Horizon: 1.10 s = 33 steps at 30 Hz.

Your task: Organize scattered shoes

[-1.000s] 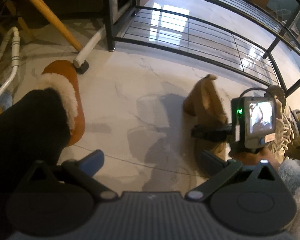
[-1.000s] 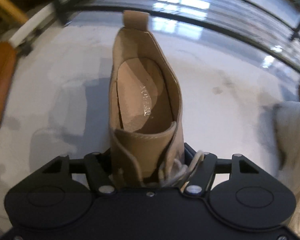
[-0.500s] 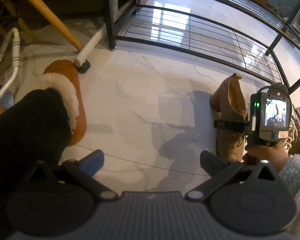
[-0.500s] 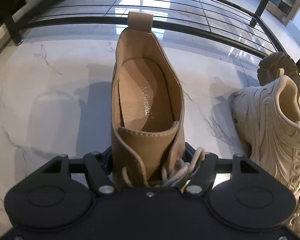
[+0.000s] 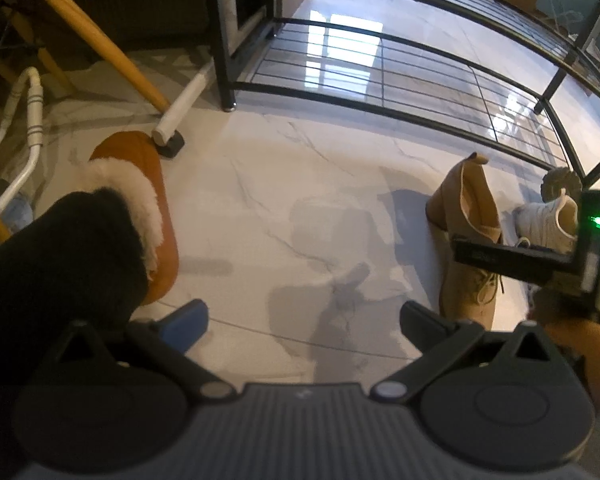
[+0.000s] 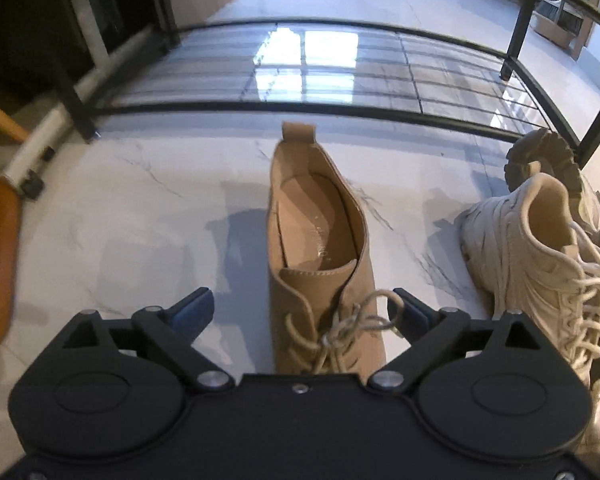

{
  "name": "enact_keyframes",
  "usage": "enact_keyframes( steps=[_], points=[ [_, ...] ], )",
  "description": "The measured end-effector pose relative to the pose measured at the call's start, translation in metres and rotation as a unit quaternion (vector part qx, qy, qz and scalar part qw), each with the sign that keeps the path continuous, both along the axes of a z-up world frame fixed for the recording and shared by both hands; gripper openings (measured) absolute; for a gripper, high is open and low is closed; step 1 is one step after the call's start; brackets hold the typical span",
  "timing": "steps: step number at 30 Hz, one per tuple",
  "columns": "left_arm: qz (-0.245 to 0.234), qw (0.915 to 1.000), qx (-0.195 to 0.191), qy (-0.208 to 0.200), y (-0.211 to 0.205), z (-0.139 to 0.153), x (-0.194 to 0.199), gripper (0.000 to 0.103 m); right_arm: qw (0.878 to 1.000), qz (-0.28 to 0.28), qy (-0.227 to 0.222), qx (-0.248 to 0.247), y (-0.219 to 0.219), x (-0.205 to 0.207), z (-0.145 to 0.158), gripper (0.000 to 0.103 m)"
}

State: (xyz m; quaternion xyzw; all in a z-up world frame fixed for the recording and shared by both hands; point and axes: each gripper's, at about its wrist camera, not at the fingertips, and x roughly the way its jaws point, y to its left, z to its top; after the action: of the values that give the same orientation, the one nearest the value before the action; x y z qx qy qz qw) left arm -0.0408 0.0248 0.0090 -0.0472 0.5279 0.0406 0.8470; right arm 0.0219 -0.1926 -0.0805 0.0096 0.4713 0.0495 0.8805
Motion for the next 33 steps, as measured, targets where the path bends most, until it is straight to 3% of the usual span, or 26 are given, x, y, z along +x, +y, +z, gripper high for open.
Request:
enact_keyframes(
  steps=[6, 10, 13, 16, 18, 20, 22, 24, 26, 27, 29, 31, 33],
  points=[
    [-0.043, 0.9988, -0.020, 0.010, -0.013, -0.009, -0.003, 0.102, 0.996, -0.042, -0.043, 0.063, -0.043, -0.053, 0.026, 0.101],
    [-0.105, 0.9941, -0.025, 0.002, -0.039, -0.019, -0.013, 0.102, 0.983, -0.115, -0.096, 0.107, -0.091, -0.109, 0.047, 0.103],
    [-0.161, 0.9868, -0.012, -0.008, -0.062, -0.028, -0.023, 0.102, 0.963, -0.194, -0.123, 0.142, -0.134, -0.155, 0.054, 0.103],
    [-0.219, 0.9758, -0.008, -0.006, -0.086, -0.039, -0.032, 0.102, 0.922, -0.314, -0.153, 0.164, -0.186, -0.215, 0.055, 0.103],
    [-0.259, 0.9657, -0.012, -0.002, -0.103, -0.047, -0.037, 0.102, 0.886, -0.403, -0.185, 0.136, -0.215, -0.260, 0.054, 0.103],
    [-0.311, 0.9500, -0.023, -0.002, -0.124, -0.054, -0.043, 0.102, 0.833, -0.501, -0.220, 0.078, -0.240, -0.308, 0.049, 0.103],
    [-0.355, 0.9343, -0.031, -0.010, -0.143, -0.060, -0.049, 0.102, 0.792, -0.565, -0.226, 0.055, -0.254, -0.336, 0.040, 0.103],
    [-0.414, 0.9093, -0.021, -0.033, -0.164, -0.064, -0.060, 0.102, 0.744, -0.619, -0.227, 0.111, -0.272, -0.364, 0.020, 0.103],
    [-0.476, 0.8774, -0.006, -0.061, -0.185, -0.068, -0.071, 0.102, 0.714, -0.636, -0.228, 0.184, -0.284, -0.376, 0.003, 0.103],
    [-0.507, 0.8583, 0.004, -0.077, -0.195, -0.071, -0.077, 0.102, 0.706, -0.639, -0.226, 0.204, -0.287, -0.379, -0.002, 0.103],
    [-0.579, 0.8080, 0.017, -0.107, -0.212, -0.081, -0.087, 0.102, 0.713, -0.631, -0.226, 0.205, -0.289, -0.373, -0.004, 0.103],
    [-0.616, 0.7782, 0.017, -0.119, -0.221, -0.090, -0.094, 0.102, 0.726, -0.616, -0.230, 0.202, -0.289, -0.367, -0.003, 0.103],
    [-0.639, 0.7595, 0.007, -0.119, -0.229, -0.100, -0.095, 0.102, 0.734, -0.607, -0.230, 0.200, -0.289, -0.365, -0.004, 0.103]
  ],
)
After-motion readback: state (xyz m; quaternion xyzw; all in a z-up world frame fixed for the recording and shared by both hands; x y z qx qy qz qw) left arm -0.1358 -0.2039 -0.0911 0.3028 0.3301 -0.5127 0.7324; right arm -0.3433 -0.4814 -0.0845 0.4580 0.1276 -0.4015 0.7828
